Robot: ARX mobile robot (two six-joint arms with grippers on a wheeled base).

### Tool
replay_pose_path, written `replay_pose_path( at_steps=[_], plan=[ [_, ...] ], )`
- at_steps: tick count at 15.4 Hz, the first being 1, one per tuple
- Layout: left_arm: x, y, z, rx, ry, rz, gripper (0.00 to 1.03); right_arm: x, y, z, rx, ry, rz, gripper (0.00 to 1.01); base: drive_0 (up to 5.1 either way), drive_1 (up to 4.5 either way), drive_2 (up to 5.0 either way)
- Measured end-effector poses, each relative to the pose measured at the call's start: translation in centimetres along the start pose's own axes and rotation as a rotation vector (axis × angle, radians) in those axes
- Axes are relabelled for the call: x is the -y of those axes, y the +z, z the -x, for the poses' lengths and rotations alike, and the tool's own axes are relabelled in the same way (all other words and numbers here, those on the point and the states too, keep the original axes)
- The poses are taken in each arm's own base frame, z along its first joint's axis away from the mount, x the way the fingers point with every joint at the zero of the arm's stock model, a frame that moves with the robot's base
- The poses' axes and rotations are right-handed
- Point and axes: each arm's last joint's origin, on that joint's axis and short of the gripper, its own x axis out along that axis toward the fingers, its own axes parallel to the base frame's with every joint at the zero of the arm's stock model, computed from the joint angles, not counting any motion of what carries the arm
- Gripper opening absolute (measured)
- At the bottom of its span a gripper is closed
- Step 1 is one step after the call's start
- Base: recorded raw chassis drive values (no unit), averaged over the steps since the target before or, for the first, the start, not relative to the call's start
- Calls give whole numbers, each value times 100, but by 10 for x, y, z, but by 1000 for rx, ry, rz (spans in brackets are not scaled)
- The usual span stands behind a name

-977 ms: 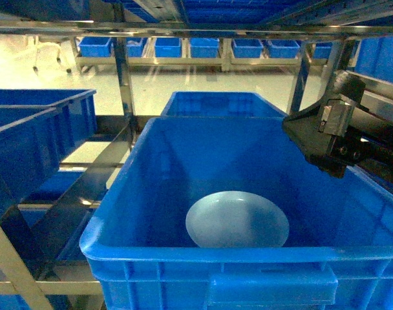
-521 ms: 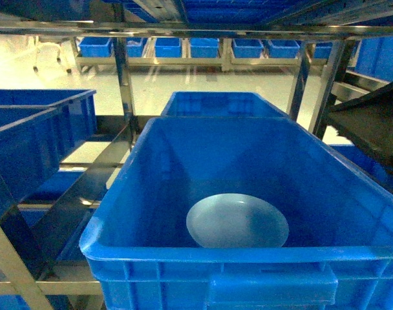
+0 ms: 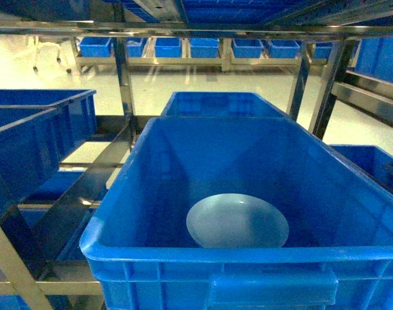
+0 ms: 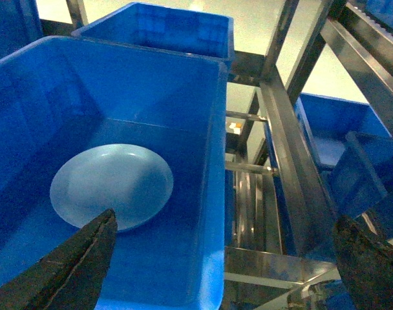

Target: Place blue tray on left shelf second layer neatly

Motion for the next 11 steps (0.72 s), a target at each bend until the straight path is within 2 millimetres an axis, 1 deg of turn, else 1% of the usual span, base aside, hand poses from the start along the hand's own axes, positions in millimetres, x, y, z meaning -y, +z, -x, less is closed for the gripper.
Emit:
replay_pose_path(
  at_steps=[8,10,11],
  plan=[
    [0,0,0,0,0,0,98,0,-1,7,22,-41,18,98,0,0,0],
    [0,0,0,0,0,0,98,1,-2,10,36,-58,24,98,0,0,0],
    [0,0,0,0,0,0,98,2,-3,17,96,-91,30,98,0,0,0]
  ],
)
